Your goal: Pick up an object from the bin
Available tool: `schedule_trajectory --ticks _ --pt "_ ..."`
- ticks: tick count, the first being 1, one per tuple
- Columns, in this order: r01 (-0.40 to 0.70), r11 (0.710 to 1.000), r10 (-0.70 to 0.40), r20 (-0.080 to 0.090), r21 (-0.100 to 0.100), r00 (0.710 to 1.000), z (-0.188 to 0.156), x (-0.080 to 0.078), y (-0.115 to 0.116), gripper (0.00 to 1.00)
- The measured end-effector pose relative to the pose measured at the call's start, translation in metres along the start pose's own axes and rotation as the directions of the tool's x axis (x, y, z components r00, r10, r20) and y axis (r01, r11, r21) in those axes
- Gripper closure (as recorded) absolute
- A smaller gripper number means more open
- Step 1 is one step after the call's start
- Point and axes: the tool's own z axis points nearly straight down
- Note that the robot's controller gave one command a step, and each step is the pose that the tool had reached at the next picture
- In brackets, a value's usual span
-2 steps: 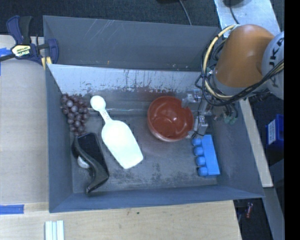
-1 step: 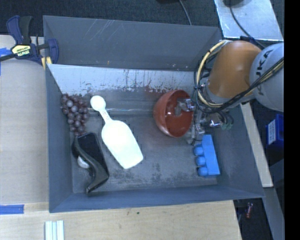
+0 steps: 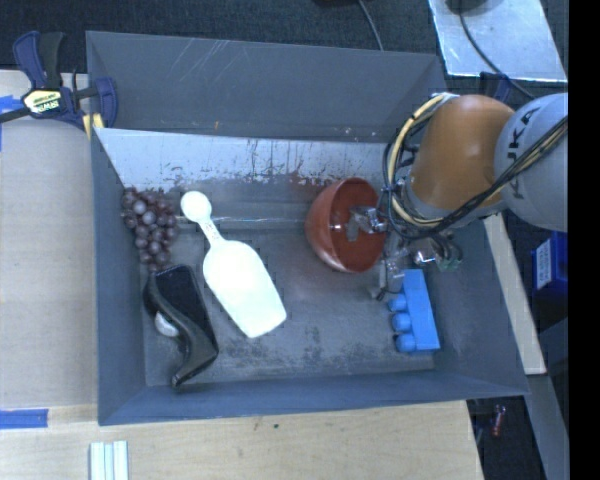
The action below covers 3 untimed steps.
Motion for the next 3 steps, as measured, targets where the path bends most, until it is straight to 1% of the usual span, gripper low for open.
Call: schedule_trajectory --ticks 1,2,3 --pt "0.021 1.0 -0.021 -0.004 -0.004 1.0 -0.114 -0.001 -0.002 0.0" --pt "-0.01 1.0 0.01 -0.003 -0.003 1.0 -0.11 -0.006 -0.001 0.0" --pt "-0.021 1.0 0.021 0.007 -0.001 1.0 -0.078 -0.019 0.007 0.0"
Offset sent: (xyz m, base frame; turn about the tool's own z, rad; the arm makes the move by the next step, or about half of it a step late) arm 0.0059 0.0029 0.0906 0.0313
